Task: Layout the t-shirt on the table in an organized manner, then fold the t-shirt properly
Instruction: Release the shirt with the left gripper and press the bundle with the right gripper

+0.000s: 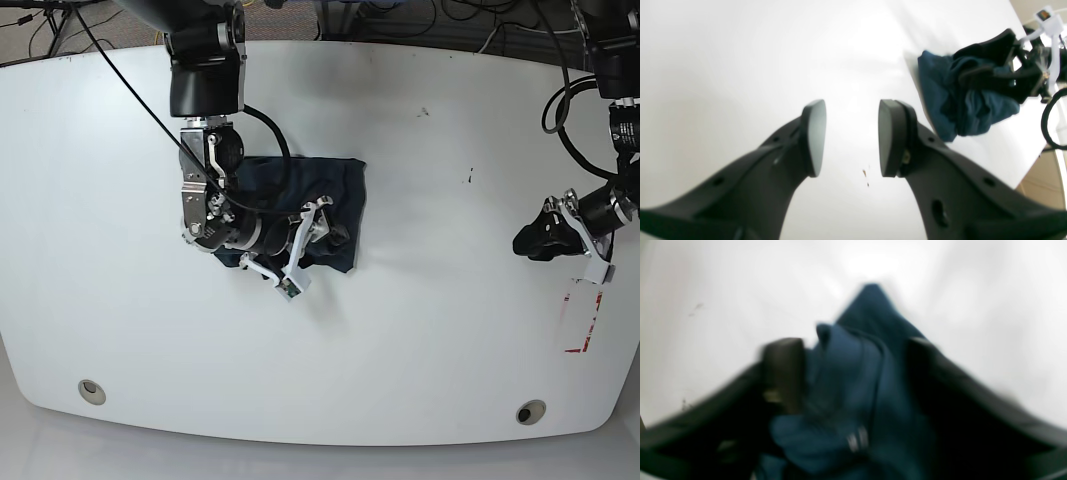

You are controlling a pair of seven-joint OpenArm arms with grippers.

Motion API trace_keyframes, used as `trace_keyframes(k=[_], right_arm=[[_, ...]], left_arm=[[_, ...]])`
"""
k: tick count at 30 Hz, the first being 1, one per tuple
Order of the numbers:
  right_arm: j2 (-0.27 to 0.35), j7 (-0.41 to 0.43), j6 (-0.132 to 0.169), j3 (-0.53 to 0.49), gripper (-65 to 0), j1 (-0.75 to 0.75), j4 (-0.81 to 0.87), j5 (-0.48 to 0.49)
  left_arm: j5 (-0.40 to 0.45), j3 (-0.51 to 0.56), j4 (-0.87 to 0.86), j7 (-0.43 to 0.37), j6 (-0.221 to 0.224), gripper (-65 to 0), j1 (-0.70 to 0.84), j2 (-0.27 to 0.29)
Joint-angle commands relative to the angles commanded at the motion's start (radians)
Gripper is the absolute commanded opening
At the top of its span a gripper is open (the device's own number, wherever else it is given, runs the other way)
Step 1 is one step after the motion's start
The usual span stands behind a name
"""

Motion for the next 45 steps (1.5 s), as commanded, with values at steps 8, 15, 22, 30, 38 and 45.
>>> trace_keyframes(k=[8,15,22,30,38,45], right_arm=[[-0.006,0.002,0.0,-0.046,-64.5,0.0,0.044,-0.069],[-0.011,-0.005,0.0,-0.052,-64.2,-0.003,0.149,-0.06],[-0.026,-0.005,0.0,-0.052,-64.4,-0.002,0.199,-0.06],[-0.061,0.0,0.0,-0.052,-64.4,-0.002,0.198,-0.058],[-0.092,0.061,0.0,-0.052,-64.2,0.018,0.167,-0.066],[-0.092,0.227,0.0,-0.052,-64.2,0.074,-0.008,-0.066]], left_arm=[[0.0,0.0,0.0,-0.002,0.0,-40.7,0.02,0.0],[0.0,0.005,0.0,0.0,0.0,-40.7,0.021,0.002],[0.002,0.006,0.005,0.0,0.0,-40.7,0.037,0.002],[0.002,0.008,0.005,0.0,0.0,-40.7,0.054,0.002],[0.0,0.068,0.005,0.0,0.0,-40.7,0.06,0.003],[-0.003,0.126,0.029,0.0,0.0,-40.7,0.06,0.005]])
